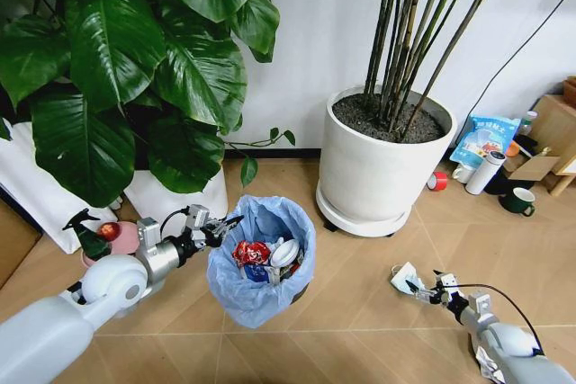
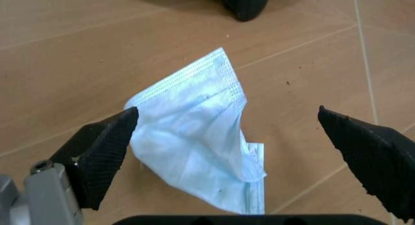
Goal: Pick up the trash bin and place the garbage on the floor into it.
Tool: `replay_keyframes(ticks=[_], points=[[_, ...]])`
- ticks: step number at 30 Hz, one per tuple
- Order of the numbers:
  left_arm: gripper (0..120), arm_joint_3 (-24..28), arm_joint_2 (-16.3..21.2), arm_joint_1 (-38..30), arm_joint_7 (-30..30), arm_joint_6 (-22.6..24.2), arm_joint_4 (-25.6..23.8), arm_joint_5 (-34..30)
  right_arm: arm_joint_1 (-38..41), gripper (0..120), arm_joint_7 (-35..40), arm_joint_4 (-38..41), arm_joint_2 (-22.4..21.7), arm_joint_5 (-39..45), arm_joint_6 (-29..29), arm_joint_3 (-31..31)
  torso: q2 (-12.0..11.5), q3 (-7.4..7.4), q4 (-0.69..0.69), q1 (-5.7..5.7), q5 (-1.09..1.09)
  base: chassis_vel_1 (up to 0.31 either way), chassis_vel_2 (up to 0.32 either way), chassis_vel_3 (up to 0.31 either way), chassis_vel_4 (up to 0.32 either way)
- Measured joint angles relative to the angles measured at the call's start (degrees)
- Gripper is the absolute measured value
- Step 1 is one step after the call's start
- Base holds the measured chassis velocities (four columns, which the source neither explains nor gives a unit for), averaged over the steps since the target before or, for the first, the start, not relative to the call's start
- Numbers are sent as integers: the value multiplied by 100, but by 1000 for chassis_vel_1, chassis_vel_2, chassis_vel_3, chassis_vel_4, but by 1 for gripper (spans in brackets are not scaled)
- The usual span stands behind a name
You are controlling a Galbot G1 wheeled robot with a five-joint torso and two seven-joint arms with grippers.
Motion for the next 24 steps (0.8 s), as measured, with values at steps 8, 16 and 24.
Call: replay_keyframes(ticks=[8, 16, 24], points=[[0, -1, 6, -24, -1, 0, 28, -27, 301, 100, 42, -325, 169, 33, -9, -260, 0, 0, 1, 0, 0, 0, 0, 0, 0], [0, -16, 6, -30, -1, 0, 51, -60, 672, 86, 185, -967, 435, -22, -2, -464, 0, 0, 0, 0, 0, 0, 0, 0, 0], [0, 3, -16, -61, 4, 0, 78, -62, 791, 57, 231, -1086, 499, -19, 1, -577, 0, 0, 1, 0, 0, 0, 0, 0, 0]])
